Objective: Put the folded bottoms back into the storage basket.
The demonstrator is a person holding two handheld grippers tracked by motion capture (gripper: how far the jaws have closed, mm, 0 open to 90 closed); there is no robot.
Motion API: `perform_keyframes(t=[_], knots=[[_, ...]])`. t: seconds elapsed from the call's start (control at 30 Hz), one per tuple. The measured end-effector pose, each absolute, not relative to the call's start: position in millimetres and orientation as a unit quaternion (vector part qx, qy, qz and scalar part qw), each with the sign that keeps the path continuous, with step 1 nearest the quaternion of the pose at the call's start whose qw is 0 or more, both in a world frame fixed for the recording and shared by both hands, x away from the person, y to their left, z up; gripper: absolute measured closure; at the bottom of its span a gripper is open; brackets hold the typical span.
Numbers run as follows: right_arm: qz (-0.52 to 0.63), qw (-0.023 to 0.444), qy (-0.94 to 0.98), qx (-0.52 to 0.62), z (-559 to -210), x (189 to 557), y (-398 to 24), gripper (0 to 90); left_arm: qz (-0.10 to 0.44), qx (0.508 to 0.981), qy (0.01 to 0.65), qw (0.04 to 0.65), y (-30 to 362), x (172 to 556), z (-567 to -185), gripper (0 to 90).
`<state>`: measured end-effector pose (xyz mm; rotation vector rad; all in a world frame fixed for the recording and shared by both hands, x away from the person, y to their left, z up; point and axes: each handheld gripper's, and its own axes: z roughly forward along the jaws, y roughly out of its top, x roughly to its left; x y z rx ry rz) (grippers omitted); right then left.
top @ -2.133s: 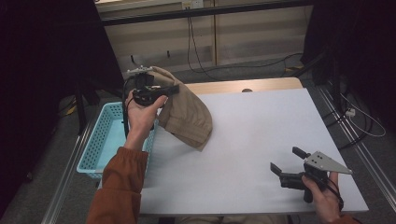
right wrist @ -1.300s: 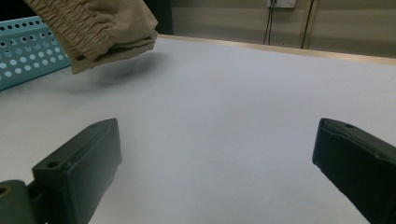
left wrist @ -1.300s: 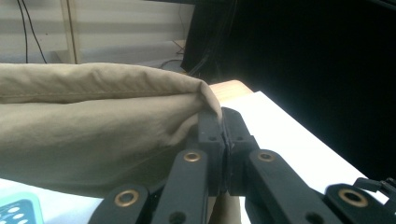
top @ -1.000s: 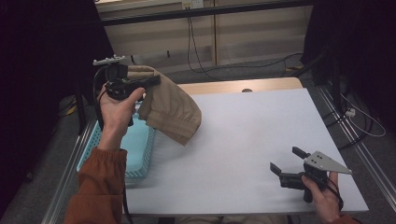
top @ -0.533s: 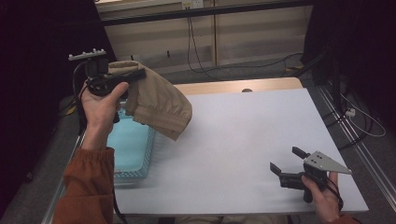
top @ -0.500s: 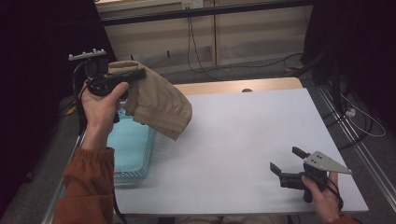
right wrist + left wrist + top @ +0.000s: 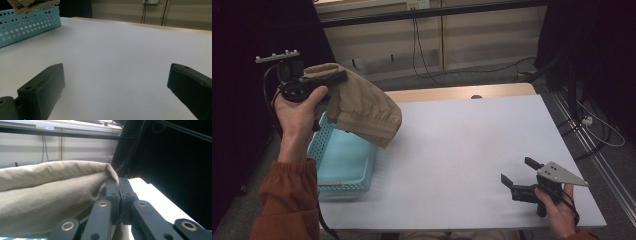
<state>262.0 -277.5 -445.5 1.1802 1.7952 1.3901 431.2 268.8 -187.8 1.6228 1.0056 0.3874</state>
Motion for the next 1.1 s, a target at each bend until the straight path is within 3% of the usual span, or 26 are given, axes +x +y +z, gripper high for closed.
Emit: perform_keyframes(t=[0.7, 1.1], knots=[[0.519, 0.288, 0.675, 0.439, -445.9, 262.8, -277.7, 1.3, 0.182, 0.667, 0.482, 0.539, 317.9, 444.3, -198.1, 88.5], [0.518, 0.289, 0.675, 0.439, -445.8, 262.8, -277.6, 1.3, 0.192, 0.670, 0.485, 0.527, 341.5, 431.1, -197.8, 88.5]])
